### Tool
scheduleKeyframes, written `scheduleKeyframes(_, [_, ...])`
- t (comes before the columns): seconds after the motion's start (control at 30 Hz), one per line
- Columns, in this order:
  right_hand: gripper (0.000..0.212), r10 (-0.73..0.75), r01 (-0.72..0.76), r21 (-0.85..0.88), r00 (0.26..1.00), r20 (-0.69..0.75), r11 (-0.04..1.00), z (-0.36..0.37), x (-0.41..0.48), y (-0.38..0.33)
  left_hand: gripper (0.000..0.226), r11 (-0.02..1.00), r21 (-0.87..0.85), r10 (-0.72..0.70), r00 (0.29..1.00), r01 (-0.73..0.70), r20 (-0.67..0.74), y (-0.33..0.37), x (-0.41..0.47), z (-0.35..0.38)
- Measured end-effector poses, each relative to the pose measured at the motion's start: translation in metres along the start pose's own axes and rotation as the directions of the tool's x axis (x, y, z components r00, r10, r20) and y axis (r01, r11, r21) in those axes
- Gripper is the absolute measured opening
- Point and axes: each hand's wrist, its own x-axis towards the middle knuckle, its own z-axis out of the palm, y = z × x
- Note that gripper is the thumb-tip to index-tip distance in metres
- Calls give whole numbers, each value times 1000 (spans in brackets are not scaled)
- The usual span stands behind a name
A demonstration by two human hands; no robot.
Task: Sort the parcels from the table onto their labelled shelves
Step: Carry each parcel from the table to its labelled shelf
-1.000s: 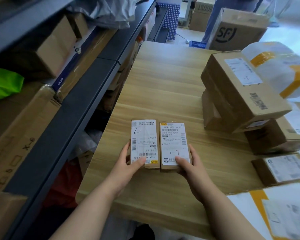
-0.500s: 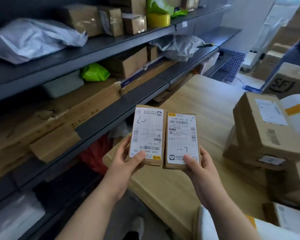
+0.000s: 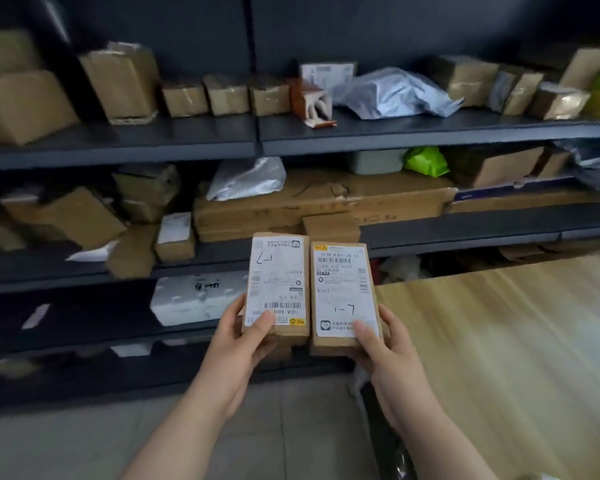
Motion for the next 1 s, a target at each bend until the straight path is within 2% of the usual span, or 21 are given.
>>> scheduleKeyframes(0.1, [82,38,-31,-43,986,165,999,60,-2,3,56,997,-42,56,991,-61,-120,19,-22,-55])
scheduleKeyframes(0.2, [88,50,-20,-105,954,295,994,130,-11,11,53,989,-74,107,963,-129,-246,38,-47,-121])
scheduleKeyframes(0.27, [77,63,-29,-101,935,348,994,182,-21,20,62,984,-60,139,929,-169,-343,49,-67,-172])
scheduleKeyframes(0.33, [58,73,-46,-78,920,386,996,237,-33,32,70,981,-50,144,874,-188,-464,59,-91,-230])
scheduleKeyframes(0.47, [40,94,-69,-71,894,438,995,357,-68,62,53,972,-31,148,714,-231,-685,77,-152,-359])
scheduleKeyframes(0.67, [30,116,-73,-93,754,647,993,529,-148,107,68,954,0,144,459,-300,-877,107,-248,-521])
scheduleKeyframes(0.87, [35,208,-106,-180,584,785,978,635,-202,145,74,924,17,92,178,-383,-980,137,-322,-625])
scheduleKeyframes(0.93, [33,227,-115,-196,533,815,974,668,-211,156,65,929,46,93,111,-366,-989,145,-337,-654])
scheduleKeyframes(1.0, [36,248,-142,-204,494,834,969,704,-216,167,48,939,67,99,80,-337,-992,155,-348,-683])
